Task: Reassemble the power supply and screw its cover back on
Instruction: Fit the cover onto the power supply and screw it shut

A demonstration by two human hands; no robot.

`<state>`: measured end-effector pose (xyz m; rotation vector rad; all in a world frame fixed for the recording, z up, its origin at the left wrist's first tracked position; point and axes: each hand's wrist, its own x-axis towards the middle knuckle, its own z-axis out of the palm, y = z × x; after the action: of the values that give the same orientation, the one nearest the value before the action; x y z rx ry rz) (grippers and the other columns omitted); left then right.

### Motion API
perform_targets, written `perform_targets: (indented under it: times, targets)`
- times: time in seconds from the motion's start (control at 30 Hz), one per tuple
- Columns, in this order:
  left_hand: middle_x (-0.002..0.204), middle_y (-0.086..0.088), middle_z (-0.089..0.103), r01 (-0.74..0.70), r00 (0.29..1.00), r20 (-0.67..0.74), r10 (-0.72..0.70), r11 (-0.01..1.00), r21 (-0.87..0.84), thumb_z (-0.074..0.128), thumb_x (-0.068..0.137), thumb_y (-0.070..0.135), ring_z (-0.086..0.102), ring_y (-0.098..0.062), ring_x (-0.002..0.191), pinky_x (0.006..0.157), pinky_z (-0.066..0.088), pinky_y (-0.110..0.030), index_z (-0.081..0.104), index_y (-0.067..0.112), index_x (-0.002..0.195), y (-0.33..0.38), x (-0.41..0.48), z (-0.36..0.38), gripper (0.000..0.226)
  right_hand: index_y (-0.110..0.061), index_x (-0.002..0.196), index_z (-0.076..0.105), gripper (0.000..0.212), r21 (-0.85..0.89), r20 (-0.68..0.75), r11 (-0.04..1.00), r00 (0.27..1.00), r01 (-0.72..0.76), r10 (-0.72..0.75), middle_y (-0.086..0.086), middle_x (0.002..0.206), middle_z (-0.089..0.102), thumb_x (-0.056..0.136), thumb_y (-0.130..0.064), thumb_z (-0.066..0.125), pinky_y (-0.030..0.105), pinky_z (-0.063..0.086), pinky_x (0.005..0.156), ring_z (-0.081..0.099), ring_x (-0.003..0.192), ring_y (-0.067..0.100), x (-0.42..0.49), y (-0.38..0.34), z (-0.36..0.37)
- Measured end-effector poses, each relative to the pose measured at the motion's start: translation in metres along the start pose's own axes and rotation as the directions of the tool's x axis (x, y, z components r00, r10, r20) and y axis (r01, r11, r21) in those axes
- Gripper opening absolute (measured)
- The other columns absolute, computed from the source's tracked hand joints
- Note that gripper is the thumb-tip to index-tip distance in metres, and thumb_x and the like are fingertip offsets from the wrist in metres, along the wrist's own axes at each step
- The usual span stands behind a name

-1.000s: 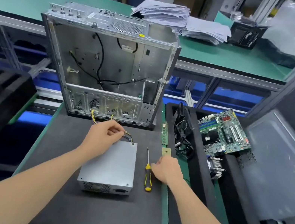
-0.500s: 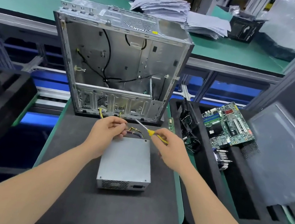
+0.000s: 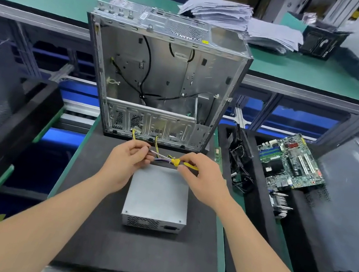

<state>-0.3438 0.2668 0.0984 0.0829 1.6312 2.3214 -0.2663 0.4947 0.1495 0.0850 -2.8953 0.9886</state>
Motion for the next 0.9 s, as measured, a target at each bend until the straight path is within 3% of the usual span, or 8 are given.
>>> perform_targets:
  times: [0.43, 0.77, 0.9]
  targets:
    - [0.091, -0.014, 0.074, -0.048, 0.998, -0.045, 0.049, 0.998, 0.037, 0.054, 0.104, 0.0, 0.069, -0.024, 0.083, 0.077, 0.058, -0.027, 0.063, 0.0, 0.108, -0.003, -0.012, -0.006, 0.011, -0.028, 0.11, 0.069, 0.013, -0.012, 0.024, 0.996, 0.996, 0.088, -0.088, -0.007, 0.092, 0.06, 0.101, -0.033, 0.061, 0.019, 0.035, 0.07, 0.053, 0.087, 0.004, 0.003, -0.009, -0.005]
    - [0.086, -0.006, 0.077, -0.12, 0.987, -0.068, 0.148, 0.942, 0.313, 0.062, 0.101, 0.001, 0.07, -0.016, 0.077, 0.071, 0.057, -0.021, 0.072, 0.011, 0.1, -0.003, -0.02, -0.022, 0.014, -0.026, 0.105, 0.08, 0.014, 0.007, 0.002, 0.988, 0.988, 0.152, -0.152, -0.011, 0.089, 0.059, 0.098, -0.029, 0.068, 0.012, 0.035, 0.071, 0.054, 0.084, 0.0, 0.012, -0.029, -0.016]
    - [0.088, -0.004, 0.078, -0.125, 0.987, -0.034, 0.159, 0.875, 0.467, 0.069, 0.097, 0.006, 0.07, -0.01, 0.078, 0.072, 0.055, -0.019, 0.076, 0.015, 0.099, 0.0, -0.028, -0.029, 0.012, -0.023, 0.097, 0.079, 0.01, 0.098, -0.101, 0.974, 0.975, 0.206, -0.196, -0.01, 0.089, 0.069, 0.088, -0.018, 0.08, 0.015, 0.047, 0.074, 0.065, 0.082, 0.004, 0.017, -0.042, -0.021]
